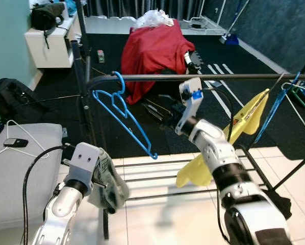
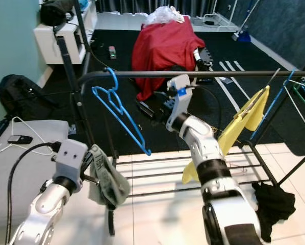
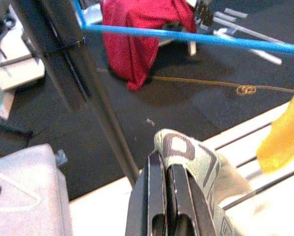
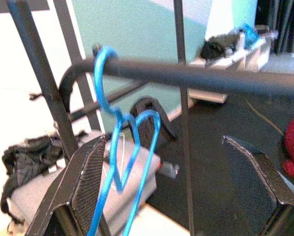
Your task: Hang hanger
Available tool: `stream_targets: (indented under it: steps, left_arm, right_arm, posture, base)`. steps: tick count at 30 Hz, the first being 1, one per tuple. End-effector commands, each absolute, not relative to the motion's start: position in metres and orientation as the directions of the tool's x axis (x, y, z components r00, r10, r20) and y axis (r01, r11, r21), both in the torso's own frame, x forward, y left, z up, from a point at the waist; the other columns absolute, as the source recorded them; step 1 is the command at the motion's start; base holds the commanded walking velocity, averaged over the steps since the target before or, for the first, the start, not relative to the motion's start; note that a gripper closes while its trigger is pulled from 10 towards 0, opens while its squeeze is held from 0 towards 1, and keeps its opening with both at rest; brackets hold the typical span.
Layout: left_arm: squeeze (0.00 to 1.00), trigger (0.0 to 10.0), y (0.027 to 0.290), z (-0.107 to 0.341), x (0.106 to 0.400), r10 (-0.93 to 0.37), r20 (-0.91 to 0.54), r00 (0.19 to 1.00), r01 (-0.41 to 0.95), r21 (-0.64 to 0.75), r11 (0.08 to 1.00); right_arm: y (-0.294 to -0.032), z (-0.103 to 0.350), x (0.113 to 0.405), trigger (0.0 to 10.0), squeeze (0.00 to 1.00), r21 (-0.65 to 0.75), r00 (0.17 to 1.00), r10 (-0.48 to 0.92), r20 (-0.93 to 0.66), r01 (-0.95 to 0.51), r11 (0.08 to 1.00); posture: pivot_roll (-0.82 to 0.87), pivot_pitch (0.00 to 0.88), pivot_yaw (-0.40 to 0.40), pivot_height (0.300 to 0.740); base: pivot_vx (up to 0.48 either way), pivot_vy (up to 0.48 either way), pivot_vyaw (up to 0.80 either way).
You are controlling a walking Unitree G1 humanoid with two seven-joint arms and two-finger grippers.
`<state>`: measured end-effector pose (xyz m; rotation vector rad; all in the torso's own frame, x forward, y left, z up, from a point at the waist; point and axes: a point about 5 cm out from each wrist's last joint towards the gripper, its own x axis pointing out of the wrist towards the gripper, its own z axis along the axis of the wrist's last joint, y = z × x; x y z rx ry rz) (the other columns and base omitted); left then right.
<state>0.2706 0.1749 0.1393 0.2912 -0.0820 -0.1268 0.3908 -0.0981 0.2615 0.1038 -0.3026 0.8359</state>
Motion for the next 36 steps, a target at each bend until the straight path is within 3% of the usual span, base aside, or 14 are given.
stream_targets:
  steps: [1, 10, 13, 18, 24, 36]
  left_arm:
    - [0.0, 10.0, 0.176, 0.138, 0.268, -0.142, 0.046, 0.989, 0.123, 0.282, 0.951]
    - [0.0, 10.0, 0.172, 0.135, 0.26, -0.143, 0.022, 0.989, 0.131, 0.287, 0.949]
    - [0.0, 10.0, 0.172, 0.134, 0.257, -0.144, 0.0, 0.99, 0.138, 0.295, 0.945]
    - [0.0, 10.0, 0.169, 0.134, 0.253, -0.154, -0.015, 0.988, 0.152, 0.298, 0.942]
    - [0.0, 10.0, 0.167, 0.135, 0.253, -0.16, -0.022, 0.987, 0.159, 0.292, 0.943]
    - [0.0, 10.0, 0.158, 0.147, 0.266, -0.185, 0.023, 0.982, 0.171, 0.286, 0.943]
  right_arm:
    - [-0.1, 0.265, 0.391, 10.0, 1.0, -0.026, 0.619, 0.711, 0.332, -0.748, 0.663]
    - [-0.088, 0.266, 0.395, 10.0, 1.0, -0.067, 0.575, 0.773, 0.267, -0.79, 0.61]
    - [-0.081, 0.257, 0.401, 10.0, 1.0, -0.13, 0.63, 0.761, 0.158, -0.75, 0.648]
    - [-0.071, 0.263, 0.405, 10.0, 1.0, -0.19, 0.667, 0.735, 0.124, -0.711, 0.677]
    - [-0.057, 0.285, 0.404, 10.0, 1.0, -0.208, 0.639, 0.743, 0.2, -0.713, 0.669]
    - [-0.058, 0.299, 0.4, 10.0, 1.0, -0.236, 0.631, 0.719, 0.293, -0.681, 0.694]
  posture:
    - [-0.01, 0.211, -0.08, 0.735]
    - [-0.02, 0.239, -0.104, 0.735]
    - [-0.02, 0.253, -0.109, 0.735]
    - [-0.02, 0.265, -0.107, 0.735]
    - [-0.04, 0.26, -0.119, 0.735]
    - [-0.04, 0.223, -0.096, 0.735]
  base:
    - [0.0, 0.0, 0.0]
    - [0.0, 0.0, 0.0]
    - [0.0, 0.0, 0.0]
    - [0.0, 0.0, 0.0]
    - [0.0, 0.0, 0.0]
    - [0.0, 0.0, 0.0]
